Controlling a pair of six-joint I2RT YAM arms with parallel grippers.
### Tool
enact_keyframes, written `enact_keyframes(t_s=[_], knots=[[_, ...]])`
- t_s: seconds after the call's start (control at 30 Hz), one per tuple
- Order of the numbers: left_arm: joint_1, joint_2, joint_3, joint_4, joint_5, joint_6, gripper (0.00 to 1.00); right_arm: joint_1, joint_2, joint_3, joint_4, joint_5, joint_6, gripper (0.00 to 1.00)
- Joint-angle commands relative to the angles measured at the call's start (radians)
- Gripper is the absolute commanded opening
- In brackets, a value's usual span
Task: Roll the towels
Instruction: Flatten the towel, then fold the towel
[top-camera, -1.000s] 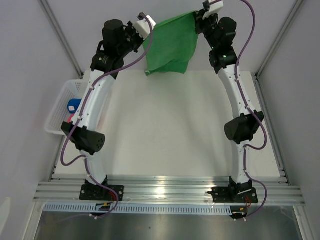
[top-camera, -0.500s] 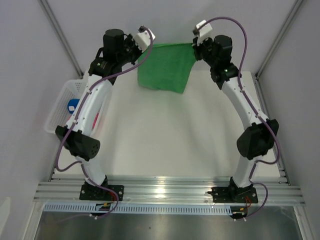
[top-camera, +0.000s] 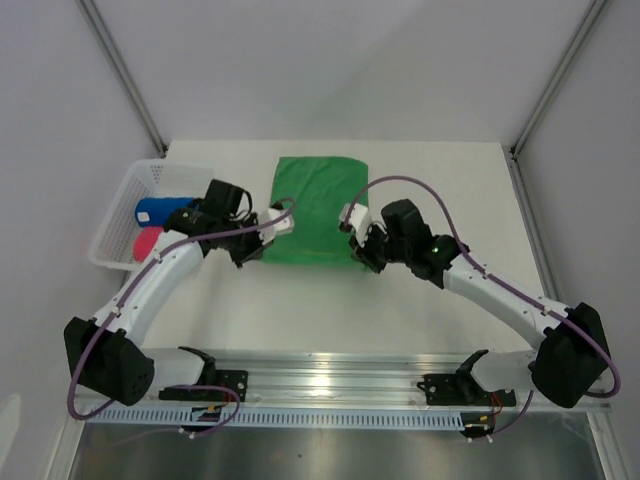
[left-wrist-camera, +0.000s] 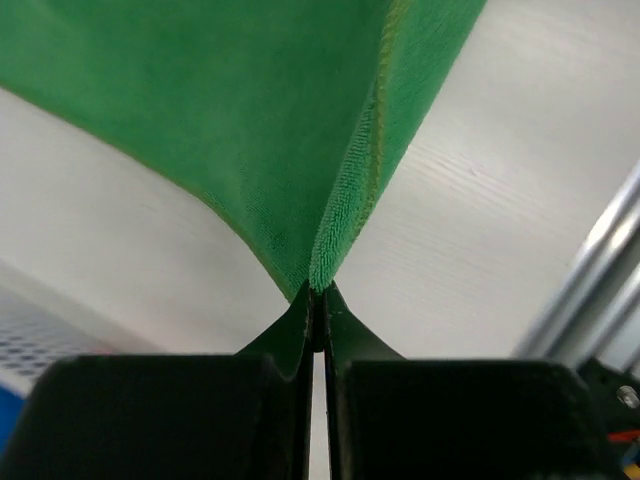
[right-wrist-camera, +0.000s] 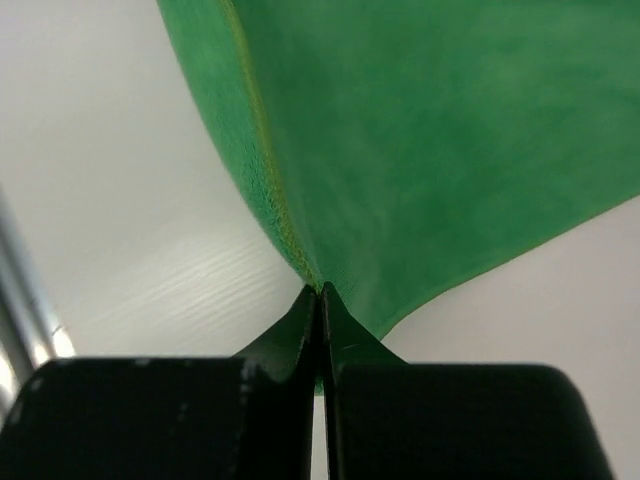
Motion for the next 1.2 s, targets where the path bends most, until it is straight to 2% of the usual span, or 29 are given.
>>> enact_keyframes(t_s=[0.0, 0.2, 0.3, 0.5, 0.6, 0.7, 0.8, 0.87, 1.0, 1.17], knots=[[0.002, -0.099, -0.164, -0.11, 0.067, 0.045, 0.01, 0.062, -0.052, -0.048, -0.157, -0.039, 0.073, 0.0], [-0.021, -0.21, -0.391, -0.17, 0.116, 0.04, 0.01, 0.185, -0.083, -0.098, -0.261, -0.122, 0.191, 0.0], [-0.035, -0.224, -0.396, -0.239, 0.143, 0.037, 0.01, 0.196, -0.083, -0.083, -0.336, -0.134, 0.234, 0.0], [-0.062, -0.248, -0.35, -0.388, 0.195, 0.054, 0.01, 0.194, -0.075, 0.056, -0.551, -0.248, 0.164, 0.0], [-0.062, -0.247, -0.382, -0.373, 0.217, 0.056, 0.01, 0.194, -0.045, 0.107, -0.584, -0.242, 0.193, 0.0], [-0.056, -0.219, -0.37, -0.272, 0.208, 0.004, 0.01, 0.179, -0.013, 0.094, -0.512, -0.219, 0.179, 0.0], [-0.041, -0.138, -0.291, -0.178, 0.165, -0.093, 0.01, 0.084, 0.077, 0.08, -0.415, -0.202, 0.179, 0.0], [-0.018, -0.051, -0.239, -0.1, 0.127, -0.151, 0.01, 0.035, 0.13, 0.09, -0.333, -0.106, 0.171, 0.0], [0.007, 0.106, -0.085, 0.002, 0.053, -0.225, 0.01, -0.033, 0.26, 0.188, -0.179, 0.013, 0.119, 0.0], [0.024, 0.288, 0.089, 0.083, -0.055, -0.273, 0.01, -0.117, 0.49, 0.355, -0.13, 0.149, 0.067, 0.0]])
